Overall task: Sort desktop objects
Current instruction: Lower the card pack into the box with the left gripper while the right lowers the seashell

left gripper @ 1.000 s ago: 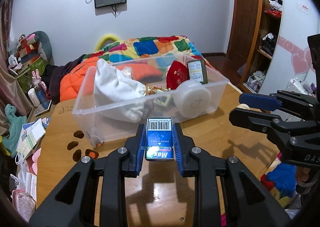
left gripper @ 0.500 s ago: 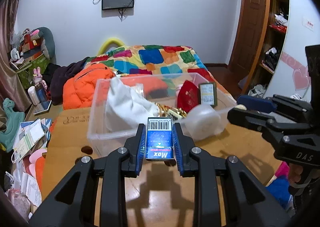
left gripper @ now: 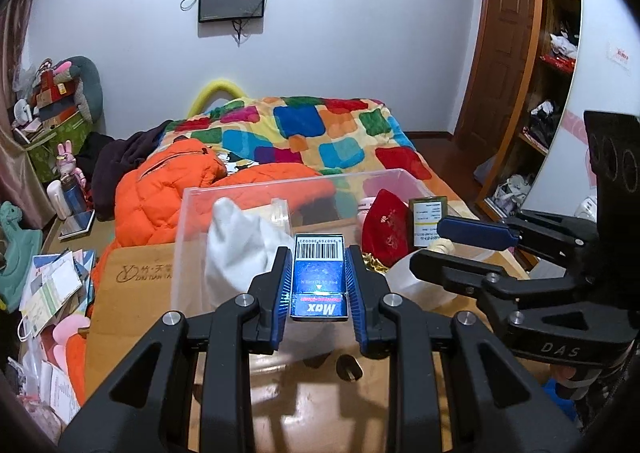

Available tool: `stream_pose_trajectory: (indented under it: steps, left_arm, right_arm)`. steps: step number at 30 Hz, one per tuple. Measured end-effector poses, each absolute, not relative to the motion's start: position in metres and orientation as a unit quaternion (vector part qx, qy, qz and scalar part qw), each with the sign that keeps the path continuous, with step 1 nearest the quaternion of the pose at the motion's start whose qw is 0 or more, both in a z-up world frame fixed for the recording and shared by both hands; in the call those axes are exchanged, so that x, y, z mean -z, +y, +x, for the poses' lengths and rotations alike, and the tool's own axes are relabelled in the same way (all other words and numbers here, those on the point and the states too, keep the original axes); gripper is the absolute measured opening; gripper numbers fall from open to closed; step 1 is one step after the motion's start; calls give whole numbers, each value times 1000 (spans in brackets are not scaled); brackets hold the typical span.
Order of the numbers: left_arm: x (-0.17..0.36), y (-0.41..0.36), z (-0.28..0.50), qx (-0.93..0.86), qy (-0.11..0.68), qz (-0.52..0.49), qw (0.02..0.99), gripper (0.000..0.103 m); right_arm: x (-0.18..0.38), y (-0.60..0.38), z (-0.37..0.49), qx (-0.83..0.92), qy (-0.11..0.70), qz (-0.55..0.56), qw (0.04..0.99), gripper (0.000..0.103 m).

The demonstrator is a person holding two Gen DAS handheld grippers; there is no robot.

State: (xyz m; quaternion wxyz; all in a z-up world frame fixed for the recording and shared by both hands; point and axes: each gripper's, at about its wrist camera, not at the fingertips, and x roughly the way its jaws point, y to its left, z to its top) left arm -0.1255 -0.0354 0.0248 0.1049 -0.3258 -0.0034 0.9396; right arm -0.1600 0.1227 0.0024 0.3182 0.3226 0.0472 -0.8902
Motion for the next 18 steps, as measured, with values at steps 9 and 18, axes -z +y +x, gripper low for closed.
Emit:
stream_pose_trajectory:
  steps: [9, 18]
  left_arm:
    - [-13, -32, -150, -934, -9, -338, 113, 26]
    - [-2, -31, -169, -929, -18, -352, 113, 26]
  right_arm:
    - [5, 120, -185, 887, 48, 335, 314, 39]
    - [19, 115, -208, 886, 58, 350, 299, 39]
